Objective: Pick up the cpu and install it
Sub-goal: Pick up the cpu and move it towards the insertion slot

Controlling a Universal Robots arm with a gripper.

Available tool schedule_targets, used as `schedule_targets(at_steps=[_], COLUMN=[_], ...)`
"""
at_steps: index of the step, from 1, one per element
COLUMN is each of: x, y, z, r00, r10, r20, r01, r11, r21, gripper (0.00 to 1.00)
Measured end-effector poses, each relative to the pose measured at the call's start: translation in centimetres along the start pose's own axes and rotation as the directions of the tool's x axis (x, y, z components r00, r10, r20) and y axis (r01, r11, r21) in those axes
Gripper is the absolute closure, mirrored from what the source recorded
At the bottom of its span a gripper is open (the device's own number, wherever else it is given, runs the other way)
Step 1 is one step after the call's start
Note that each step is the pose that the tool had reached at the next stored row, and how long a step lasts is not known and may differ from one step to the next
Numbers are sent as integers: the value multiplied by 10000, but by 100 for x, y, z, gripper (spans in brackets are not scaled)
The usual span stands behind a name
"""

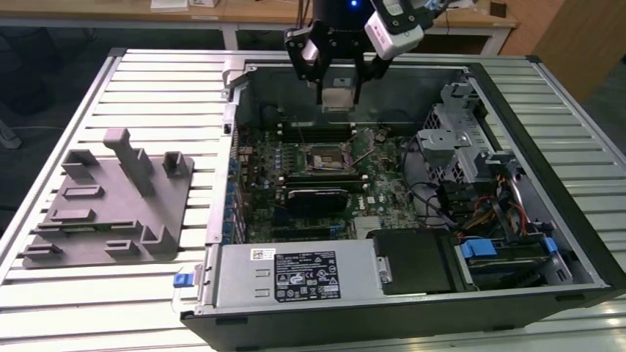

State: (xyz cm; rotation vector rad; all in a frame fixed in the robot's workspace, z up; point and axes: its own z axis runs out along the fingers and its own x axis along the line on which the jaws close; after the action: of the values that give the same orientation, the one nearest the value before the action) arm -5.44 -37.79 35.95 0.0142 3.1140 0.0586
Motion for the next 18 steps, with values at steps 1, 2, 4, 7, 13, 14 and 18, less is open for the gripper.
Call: schedule_targets(at_steps=[1,2,4,7,13,14,18], x=[0,1,2,3,5,5,4], y=[6,11,23,46,101,104,119], z=[19,38,72,121,215,233,306], r00=[10000,10000,10000,10000,10000,10000,10000], r10=[0,0,0,-1,-1,-1,0], r20=[1,2,0,0,1,1,-1], r01=[0,0,0,1,1,1,0], r11=[10000,10000,10000,10000,10000,10000,10000], r21=[-1,-3,0,0,-3,-2,1], gripper=[45,45,45,45,45,45,45])
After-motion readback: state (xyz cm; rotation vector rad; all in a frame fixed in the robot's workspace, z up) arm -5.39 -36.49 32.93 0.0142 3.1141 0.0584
